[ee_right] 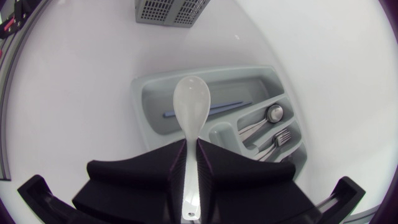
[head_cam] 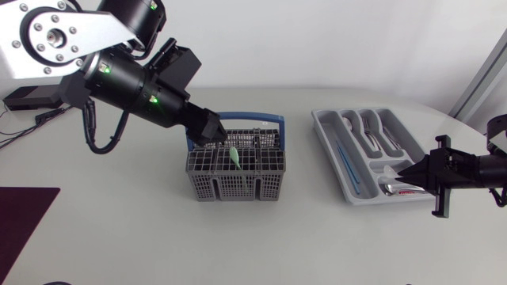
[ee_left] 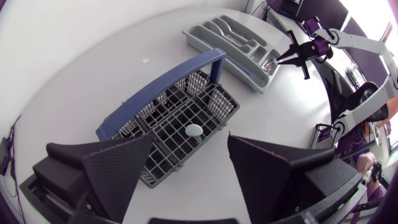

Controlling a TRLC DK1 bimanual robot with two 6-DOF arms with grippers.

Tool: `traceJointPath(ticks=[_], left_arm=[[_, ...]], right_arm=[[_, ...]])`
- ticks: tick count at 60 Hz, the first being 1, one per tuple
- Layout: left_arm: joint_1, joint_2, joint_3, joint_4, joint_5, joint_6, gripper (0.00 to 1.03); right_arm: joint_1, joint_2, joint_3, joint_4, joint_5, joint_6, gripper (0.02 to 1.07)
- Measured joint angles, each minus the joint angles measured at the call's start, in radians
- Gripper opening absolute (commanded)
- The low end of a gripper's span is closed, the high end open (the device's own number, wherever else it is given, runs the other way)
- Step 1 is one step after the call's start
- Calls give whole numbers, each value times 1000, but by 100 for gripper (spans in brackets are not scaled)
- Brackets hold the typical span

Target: Unload the cutlery basket into the drawer organizer.

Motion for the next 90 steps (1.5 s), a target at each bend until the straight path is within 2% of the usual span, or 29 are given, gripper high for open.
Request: traceJointPath(ticks=[15, 33, 44, 51, 56, 62, 75, 79, 90], left_arm=[[-10, 1, 0, 0, -4, 0, 92], [-22, 18, 0, 0, -26, 0, 92], [-42, 29, 0, 0, -30, -1, 92], [-49, 29, 0, 0, -42, -2, 92], [-53, 29, 0, 0, -49, -4, 92], [-61, 29, 0, 0, -50, -4, 92], [-74, 29, 0, -3, -53, -4, 92], [-76, 29, 0, -4, -53, -4, 92], [-96, 32, 0, -4, -77, -4, 92]], right_arm=[[-15, 162, 132, -27, 96, -136, 8], [-15, 200, 137, -2, 178, -258, 9], [-17, 208, 109, 76, 198, -290, 47], [-19, 207, 85, 98, 197, -290, 59], [-19, 201, 77, 101, 196, -287, 76], [-19, 162, 75, 87, 173, -269, 77], [-17, -14, 75, -27, 50, -173, 84], [-7, -55, 75, -61, 21, -114, 91], [58, -152, 64, -118, -18, 52, 91]])
